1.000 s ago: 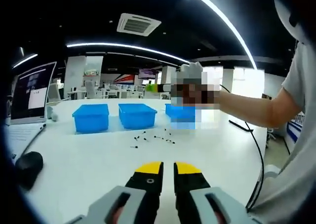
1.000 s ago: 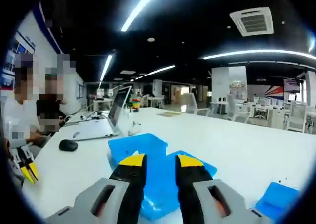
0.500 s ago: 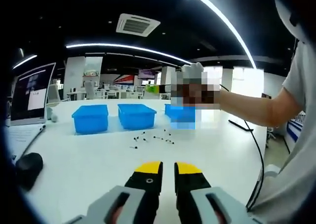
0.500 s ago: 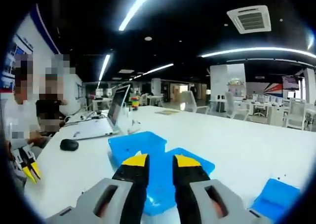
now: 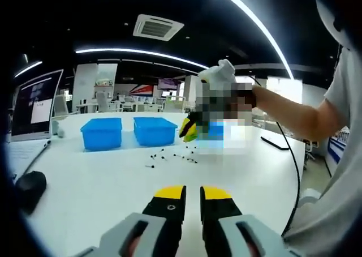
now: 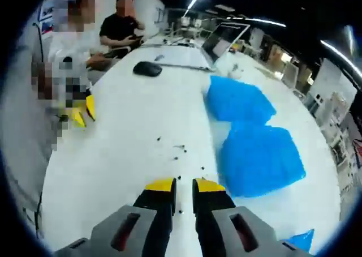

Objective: Pick up the resistors one by one and place each resistor into its matching bin, sorting the parts by color and model until every resistor is separated into the correct bin for its type

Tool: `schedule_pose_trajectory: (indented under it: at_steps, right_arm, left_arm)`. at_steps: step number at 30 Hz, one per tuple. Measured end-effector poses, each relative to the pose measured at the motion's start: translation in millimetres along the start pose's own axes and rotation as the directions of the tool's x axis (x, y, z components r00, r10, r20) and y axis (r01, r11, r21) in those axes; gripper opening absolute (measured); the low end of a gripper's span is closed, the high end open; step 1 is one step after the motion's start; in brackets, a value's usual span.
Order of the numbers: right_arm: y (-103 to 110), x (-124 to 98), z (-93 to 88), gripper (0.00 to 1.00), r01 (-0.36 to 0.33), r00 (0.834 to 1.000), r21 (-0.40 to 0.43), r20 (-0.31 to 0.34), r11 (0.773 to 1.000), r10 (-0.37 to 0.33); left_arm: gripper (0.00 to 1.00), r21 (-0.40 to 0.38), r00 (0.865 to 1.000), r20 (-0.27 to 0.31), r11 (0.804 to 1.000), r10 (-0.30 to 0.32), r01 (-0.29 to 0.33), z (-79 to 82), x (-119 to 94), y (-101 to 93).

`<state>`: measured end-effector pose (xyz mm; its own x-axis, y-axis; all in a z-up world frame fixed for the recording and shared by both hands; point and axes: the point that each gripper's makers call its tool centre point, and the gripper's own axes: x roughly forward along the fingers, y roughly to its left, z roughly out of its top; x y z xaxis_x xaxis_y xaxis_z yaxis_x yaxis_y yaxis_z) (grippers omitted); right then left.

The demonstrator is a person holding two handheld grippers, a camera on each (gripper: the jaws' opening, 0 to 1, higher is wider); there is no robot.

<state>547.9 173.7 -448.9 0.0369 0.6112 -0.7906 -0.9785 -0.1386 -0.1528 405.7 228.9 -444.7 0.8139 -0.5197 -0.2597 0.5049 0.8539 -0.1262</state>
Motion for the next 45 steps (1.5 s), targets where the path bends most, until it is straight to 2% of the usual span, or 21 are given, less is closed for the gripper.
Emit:
schedule_pose_trajectory:
  at_steps: [4,6,13,18,21,25,28,30,33,37,38,41,42,44,45]
  right_arm:
    - [15,10,-10.4,0.12,-0.066,0.993,-0.064,-0.104,0.996,0.059]
    - [18,15,-14.3,0.12,-0.079,0.989,-0.086,-0.131,0.993,0.068]
    - [17,23,-24.6,0.11,-0.092,0.985,-0.071,-0.154,0.993,0.080]
    - [20,23,-24.6,0.05,-0.102,0.983,-0.062,-0.158,0.993,0.091]
    - [19,22,-24.6,0.04,-0.093,0.983,-0.067,-0.162,0.993,0.081]
    - [15,16,-13.7,0.04,-0.066,0.994,-0.032,-0.093,0.997,0.063]
    - [9,9,-4.3,0.04,-0.049,0.999,0.024,-0.012,0.998,0.050]
    - [4,3,1.5,0.04,-0.065,0.995,0.135,0.084,0.989,0.054]
    - [1,-2,1.2,0.04,-0.128,0.979,0.282,0.189,0.951,0.076]
    - [-2,-9,-0.3,0.04,-0.206,0.951,0.437,0.302,0.876,0.073]
    - [-5,-11,-1.4,0.04,-0.215,0.946,0.447,0.318,0.868,0.070]
    - [-9,-13,-6.1,0.04,-0.188,0.947,0.464,0.320,0.866,0.034]
    - [-8,-12,-6.4,0.04,-0.180,0.949,0.459,0.313,0.870,0.031]
    - [-3,-6,-23.1,0.04,-0.131,0.977,0.385,0.206,0.914,0.053]
    - [0,-4,-20.3,0.04,-0.149,0.973,0.381,0.223,0.913,0.066]
  left_arm:
    - [0.14,-0.004,1.000,0.002,1.000,0.008,-0.008,-1.2,-1,2.5]
    - [0.14,-0.007,1.000,0.001,1.000,0.012,-0.012,-2.0,-2,3.6]
    - [0.14,-0.016,1.000,0.002,1.000,0.027,-0.027,-4.1,-6,7.7]
    - [0.14,-0.014,1.000,0.000,1.000,0.025,-0.025,-4.3,-5,8.0]
    - [0.14,-0.015,1.000,0.002,1.000,0.021,-0.021,-3.9,-3,9.4]
    - [0.14,-0.013,1.000,0.005,1.000,0.018,-0.018,-2.4,-2,9.2]
    - [0.14,-0.011,1.000,0.003,1.000,0.016,-0.016,-2.5,-2,8.9]
    - [0.14,-0.011,1.000,0.002,1.000,0.015,-0.015,-2.9,-2,8.9]
    - [0.14,-0.009,1.000,-0.001,1.000,0.013,-0.013,-3.6,-2,8.3]
    - [0.14,-0.007,1.000,-0.001,1.000,0.008,-0.008,-3.4,-1,6.8]
    - [0.14,-0.007,1.000,-0.001,1.000,0.008,-0.008,-3.4,-1,6.6]
    - [0.14,-0.007,1.000,-0.001,1.000,0.008,-0.008,-3.4,-1,6.5]
    - [0.14,-0.007,1.000,-0.002,1.000,0.008,-0.008,-3.7,0,6.4]
    - [0.14,-0.006,1.000,-0.004,1.000,0.007,-0.007,-4.0,0,5.7]
    - [0.14,-0.006,1.000,-0.005,1.000,0.007,-0.007,-4.6,0,5.9]
